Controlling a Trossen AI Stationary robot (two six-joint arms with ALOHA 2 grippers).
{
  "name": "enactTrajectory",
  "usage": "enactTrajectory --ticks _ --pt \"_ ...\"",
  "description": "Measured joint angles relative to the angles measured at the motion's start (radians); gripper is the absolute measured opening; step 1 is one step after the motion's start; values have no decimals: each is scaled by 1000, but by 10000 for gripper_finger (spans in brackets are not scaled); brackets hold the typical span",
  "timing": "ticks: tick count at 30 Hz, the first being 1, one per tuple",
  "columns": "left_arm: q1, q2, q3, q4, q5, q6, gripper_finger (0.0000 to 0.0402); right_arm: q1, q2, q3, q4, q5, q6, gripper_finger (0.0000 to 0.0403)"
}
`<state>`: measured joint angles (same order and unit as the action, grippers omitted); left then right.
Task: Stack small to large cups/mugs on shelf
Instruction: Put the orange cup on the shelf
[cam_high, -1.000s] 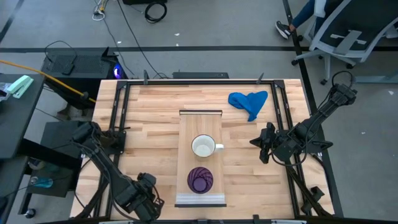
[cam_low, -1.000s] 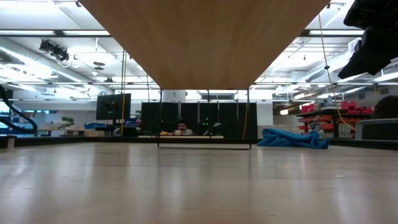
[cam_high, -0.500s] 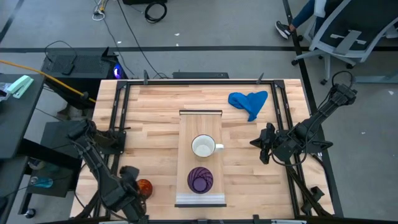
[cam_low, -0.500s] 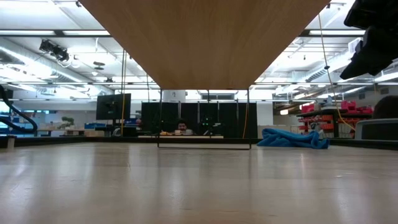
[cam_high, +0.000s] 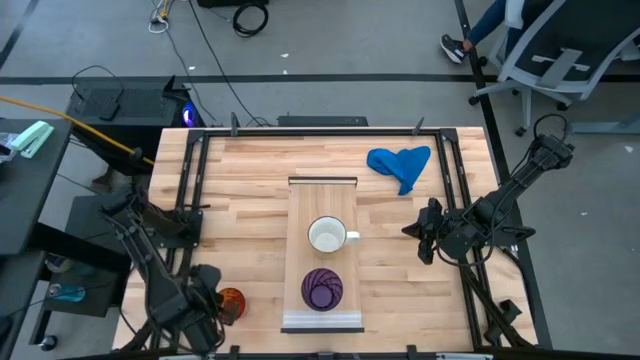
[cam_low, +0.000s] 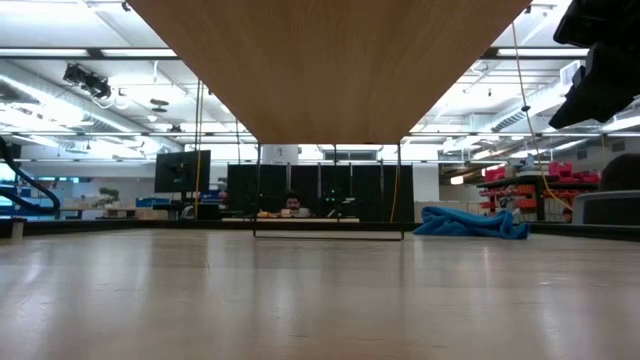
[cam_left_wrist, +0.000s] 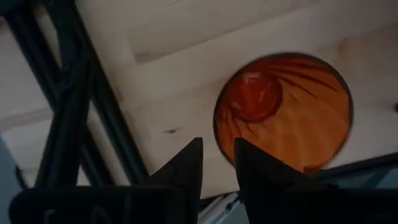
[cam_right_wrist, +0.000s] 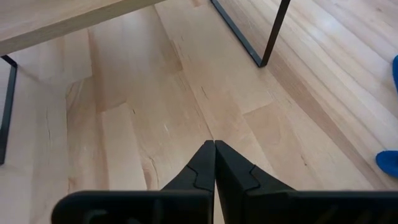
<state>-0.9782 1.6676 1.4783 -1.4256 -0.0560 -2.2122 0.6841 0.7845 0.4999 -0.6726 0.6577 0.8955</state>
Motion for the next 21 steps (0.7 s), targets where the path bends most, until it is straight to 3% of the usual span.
enactTrajectory --ticks 5,11,15,21 --pt "-1 -90 -142 165 -1 -19 98 0 0 0 0 -1 0 14" --pt "29 -142 -244 252 0 -20 98 0 0 0 0 -1 1 14" --pt "38 -164 -274 315 -3 -7 100 0 0 0 0 -1 1 14" --pt "38 -164 -276 283 17 -11 99 0 0 0 0 -1 -3 14"
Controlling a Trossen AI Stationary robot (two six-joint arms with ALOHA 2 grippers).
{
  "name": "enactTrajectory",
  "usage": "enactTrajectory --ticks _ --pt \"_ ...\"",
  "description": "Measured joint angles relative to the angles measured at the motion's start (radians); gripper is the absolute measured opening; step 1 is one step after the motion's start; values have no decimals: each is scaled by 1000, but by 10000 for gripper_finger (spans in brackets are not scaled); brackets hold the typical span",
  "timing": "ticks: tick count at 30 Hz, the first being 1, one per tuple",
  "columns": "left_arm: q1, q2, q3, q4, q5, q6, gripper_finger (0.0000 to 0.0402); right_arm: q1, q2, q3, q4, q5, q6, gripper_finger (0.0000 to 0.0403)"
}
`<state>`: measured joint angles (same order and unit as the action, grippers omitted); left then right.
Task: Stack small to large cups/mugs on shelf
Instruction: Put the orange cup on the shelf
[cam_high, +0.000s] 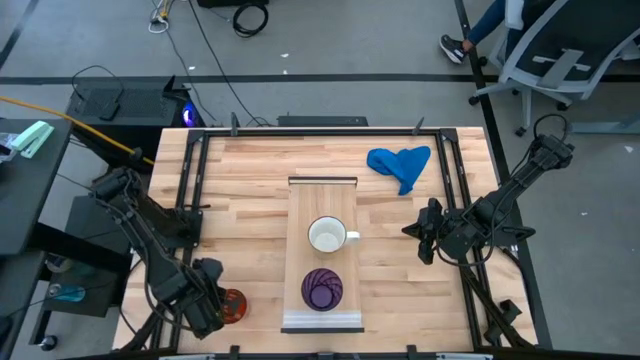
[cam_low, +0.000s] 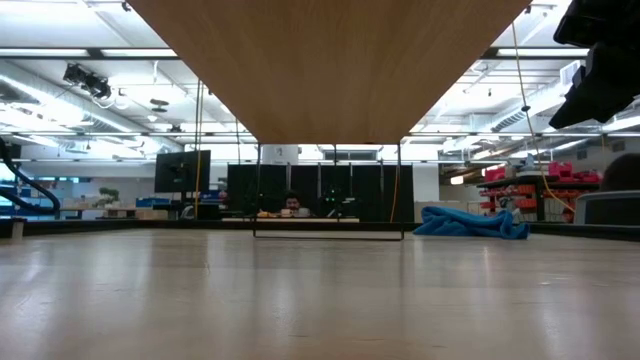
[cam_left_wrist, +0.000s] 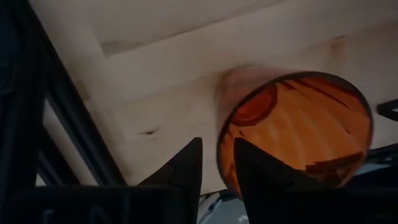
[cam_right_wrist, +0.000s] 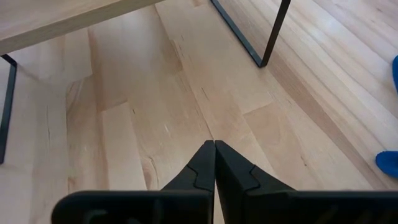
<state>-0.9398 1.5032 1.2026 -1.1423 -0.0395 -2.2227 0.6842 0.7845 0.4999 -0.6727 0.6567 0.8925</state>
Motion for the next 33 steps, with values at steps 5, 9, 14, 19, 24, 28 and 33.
enactTrajectory --ticks 5,9,14,19,24,28,33 --pt "0 1 0 -2 2 0 100 0 0 0 0 0 -1 14" --pt "1 7 0 7 2 2 99 0 0 0 0 0 -2 14" --pt "3 42 0 12 3 5 94 0 0 0 0 0 -5 14" --pt "3 54 0 14 3 4 95 0 0 0 0 0 -10 14" --pt "9 69 0 23 3 6 89 0 0 0 0 0 -10 14" --pt "10 77 0 23 2 6 82 0 0 0 0 0 -10 14" --pt "11 83 0 24 -1 7 80 0 0 0 0 0 -12 14"
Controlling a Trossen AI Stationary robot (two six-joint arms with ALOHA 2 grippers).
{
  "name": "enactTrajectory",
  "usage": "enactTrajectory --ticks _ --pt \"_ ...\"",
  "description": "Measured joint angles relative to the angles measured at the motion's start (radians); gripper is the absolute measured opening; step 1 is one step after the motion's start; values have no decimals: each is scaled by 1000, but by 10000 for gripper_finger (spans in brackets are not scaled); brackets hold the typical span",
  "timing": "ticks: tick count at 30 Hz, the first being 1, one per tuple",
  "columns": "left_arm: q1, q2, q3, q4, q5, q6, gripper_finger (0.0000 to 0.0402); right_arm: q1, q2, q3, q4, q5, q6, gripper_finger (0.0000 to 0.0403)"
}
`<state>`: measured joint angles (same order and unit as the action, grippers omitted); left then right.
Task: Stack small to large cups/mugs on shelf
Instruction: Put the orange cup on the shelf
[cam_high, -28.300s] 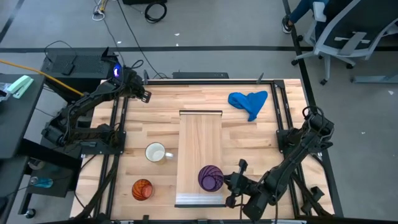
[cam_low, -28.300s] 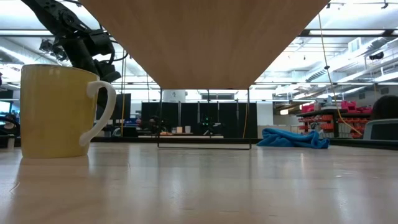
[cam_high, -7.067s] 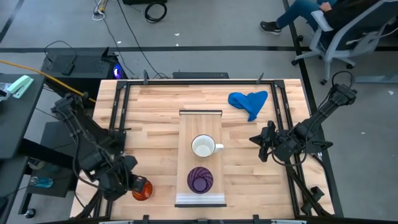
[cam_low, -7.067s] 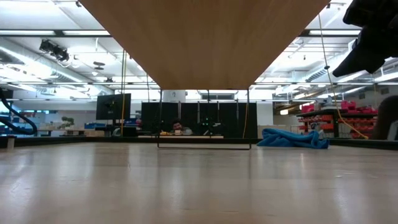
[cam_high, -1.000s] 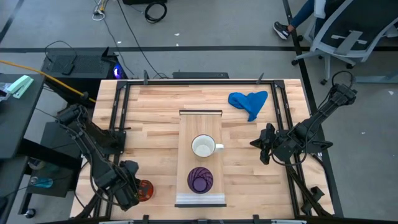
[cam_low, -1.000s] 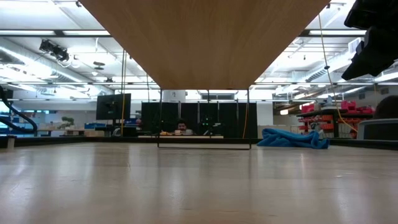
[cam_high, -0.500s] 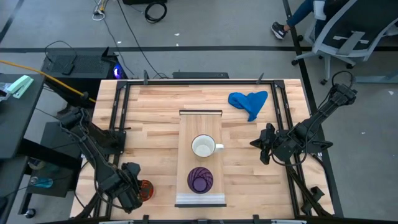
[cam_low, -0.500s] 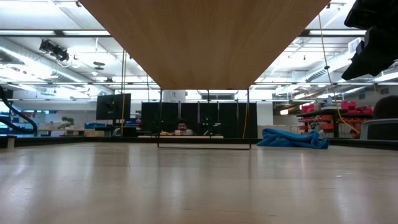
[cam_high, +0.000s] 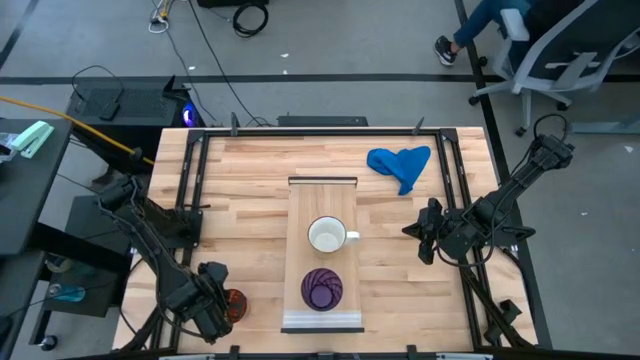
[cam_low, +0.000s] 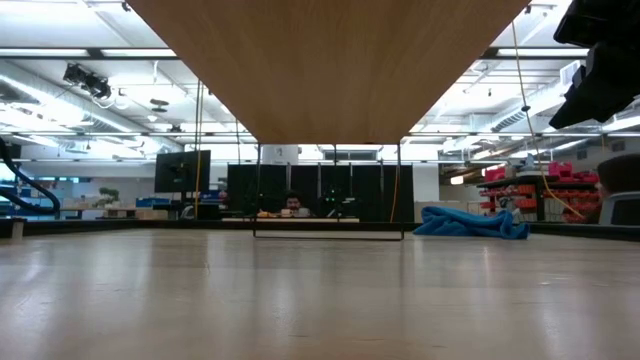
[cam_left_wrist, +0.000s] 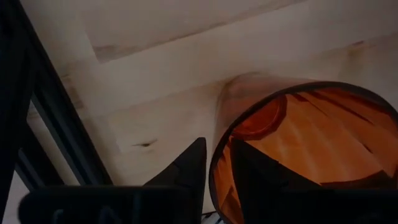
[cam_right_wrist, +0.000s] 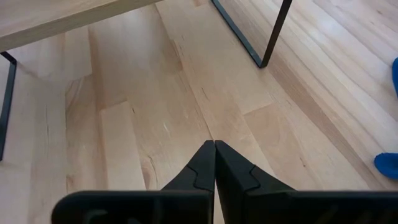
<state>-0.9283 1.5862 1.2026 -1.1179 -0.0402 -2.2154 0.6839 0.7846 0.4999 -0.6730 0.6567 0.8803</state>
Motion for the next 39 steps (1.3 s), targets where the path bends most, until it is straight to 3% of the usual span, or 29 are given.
enactTrajectory --ticks 13,21,30,35,39 --pt "5 4 0 -1 -1 2 66 0 2 0 0 0 -1 14" --pt "9 3 2 16 -5 13 15 0 2 0 0 0 -14 14" --pt "21 -28 2 70 4 28 13 0 2 0 -2 0 -28 14" --pt "43 -80 50 61 -21 55 13 0 2 0 -3 0 -39 14" --pt "80 -113 123 -50 -67 78 13 0 2 0 -4 0 -46 14"
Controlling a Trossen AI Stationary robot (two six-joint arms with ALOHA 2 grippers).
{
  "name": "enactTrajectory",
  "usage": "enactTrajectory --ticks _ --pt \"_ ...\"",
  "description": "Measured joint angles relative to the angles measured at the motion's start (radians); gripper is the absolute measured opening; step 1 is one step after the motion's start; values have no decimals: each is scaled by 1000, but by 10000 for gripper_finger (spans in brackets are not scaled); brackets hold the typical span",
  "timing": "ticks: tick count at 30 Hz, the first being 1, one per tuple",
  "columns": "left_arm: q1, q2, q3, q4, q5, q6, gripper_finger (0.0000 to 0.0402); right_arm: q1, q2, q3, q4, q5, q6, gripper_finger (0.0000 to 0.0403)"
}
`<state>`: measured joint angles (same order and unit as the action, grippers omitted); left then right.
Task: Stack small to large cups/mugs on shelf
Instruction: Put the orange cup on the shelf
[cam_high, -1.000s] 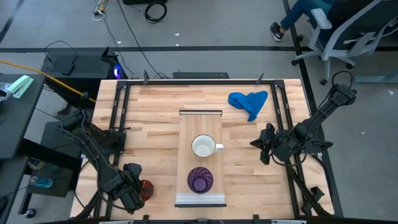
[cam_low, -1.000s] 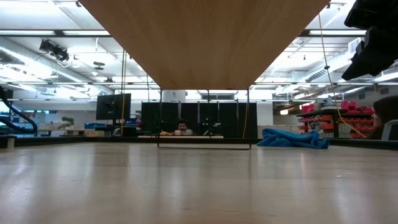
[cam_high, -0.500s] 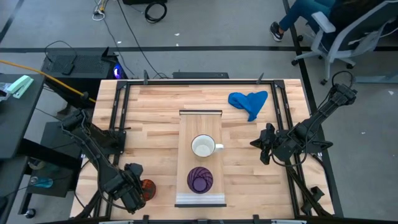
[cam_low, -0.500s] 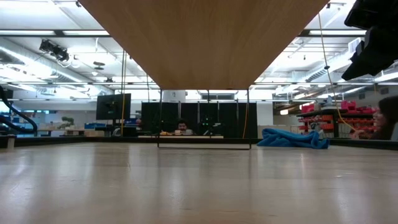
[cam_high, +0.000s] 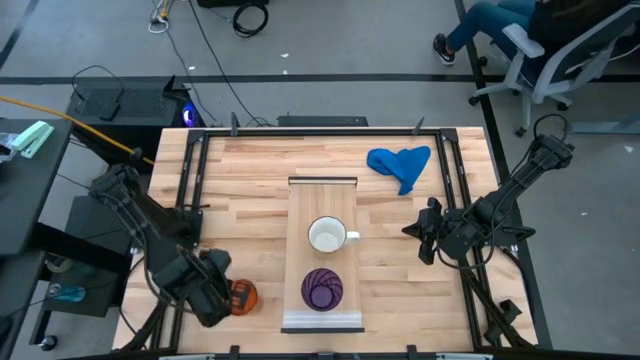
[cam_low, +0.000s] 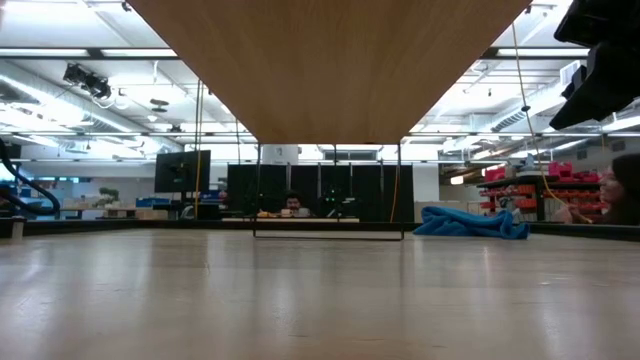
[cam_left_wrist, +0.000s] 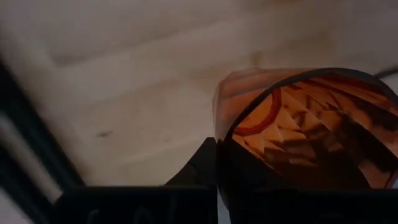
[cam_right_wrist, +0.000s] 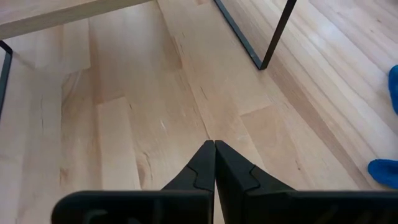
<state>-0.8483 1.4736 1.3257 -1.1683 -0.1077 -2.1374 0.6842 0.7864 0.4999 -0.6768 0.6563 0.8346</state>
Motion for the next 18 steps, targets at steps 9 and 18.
enactTrajectory --ticks 9,18 --pt "121 -33 273 -397 -44 112 13 26 0 0 -12 -3 0 14" --pt "356 -60 448 -403 -231 455 13 61 0 0 -11 6 3 14"
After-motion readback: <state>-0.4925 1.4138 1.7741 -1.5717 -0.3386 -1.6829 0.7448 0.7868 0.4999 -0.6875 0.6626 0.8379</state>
